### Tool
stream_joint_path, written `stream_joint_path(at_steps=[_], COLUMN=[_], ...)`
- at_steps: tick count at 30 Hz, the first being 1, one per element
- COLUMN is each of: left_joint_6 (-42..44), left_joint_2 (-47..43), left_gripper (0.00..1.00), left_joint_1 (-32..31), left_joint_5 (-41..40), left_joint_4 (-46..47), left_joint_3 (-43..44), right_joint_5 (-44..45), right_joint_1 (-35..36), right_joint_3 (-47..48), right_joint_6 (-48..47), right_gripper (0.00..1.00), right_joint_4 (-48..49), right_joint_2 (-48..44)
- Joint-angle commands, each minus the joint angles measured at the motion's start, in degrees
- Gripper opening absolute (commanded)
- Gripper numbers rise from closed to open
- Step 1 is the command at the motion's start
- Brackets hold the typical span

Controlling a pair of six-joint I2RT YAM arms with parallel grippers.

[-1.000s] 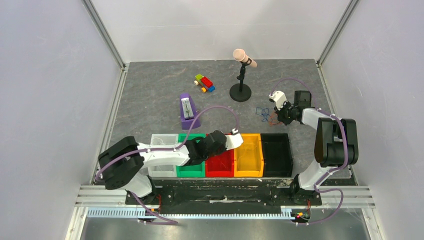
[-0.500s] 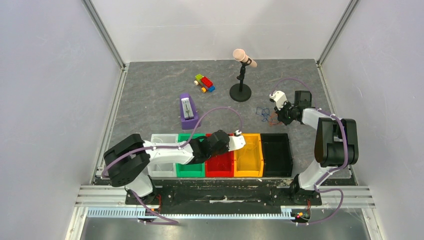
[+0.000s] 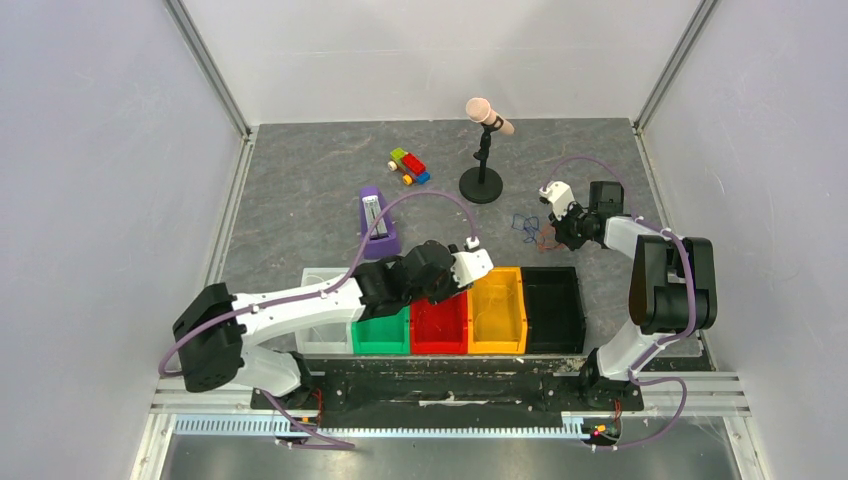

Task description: Untangle the cables

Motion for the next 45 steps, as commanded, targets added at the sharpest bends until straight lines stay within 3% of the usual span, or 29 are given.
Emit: stream_joint_path(at_steps=[1,8,11,15,25,33,41,45], left_joint_6=[-5.2,-11.0,-9.4,-7.3,-12.3,-3.3,4.7,20.9], left_joint_2=[-4.0,-10.5,-10.4,-9.8,-10.2,-7.8,-5.2,-4.6], left_gripper=[0.52,0.6,0.53,0.49,0.59,0.67,0.61,0.56], left_joint_1=[-0.1,1.4,2.8,3.1,18.0,20.9,21.7,21.8], left_joint_5=[4.2,14.4,22.2,22.2,32.5,34.3,42.3,51.6], left_joint_4=[-4.0,-8.8,-16.7,-23.1,-13.3,-9.9,-6.8,-13.3], left_joint_3=[2.5,2.0,4.2,5.7,10.9,17.5,19.4,21.2], right_joint_5=[1.1,1.1,1.1,1.0,-8.7,-21.5,-34.9,-40.1], right_joint_1=[-0.5,-0.5,-0.5,-0.5,-0.5,-0.5,-0.4,0.6], right_joint_3=[-0.9,-1.0,-1.0,-0.9,0.5,4.5,6.3,6.5], right_joint_6=[0.5,0.4,0.3,0.5,4.6,8.4,11.4,2.3], right_gripper=[0.0,0.0,0.0,0.0,0.0,0.0,0.0,0.0], right_joint_4=[-2.9,-3.0,-3.1,-3.1,-4.3,-3.2,-3.8,-10.7], right_joint_2=[0.1,0.0,-0.2,-0.5,-7.5,-16.7,-24.9,-29.3])
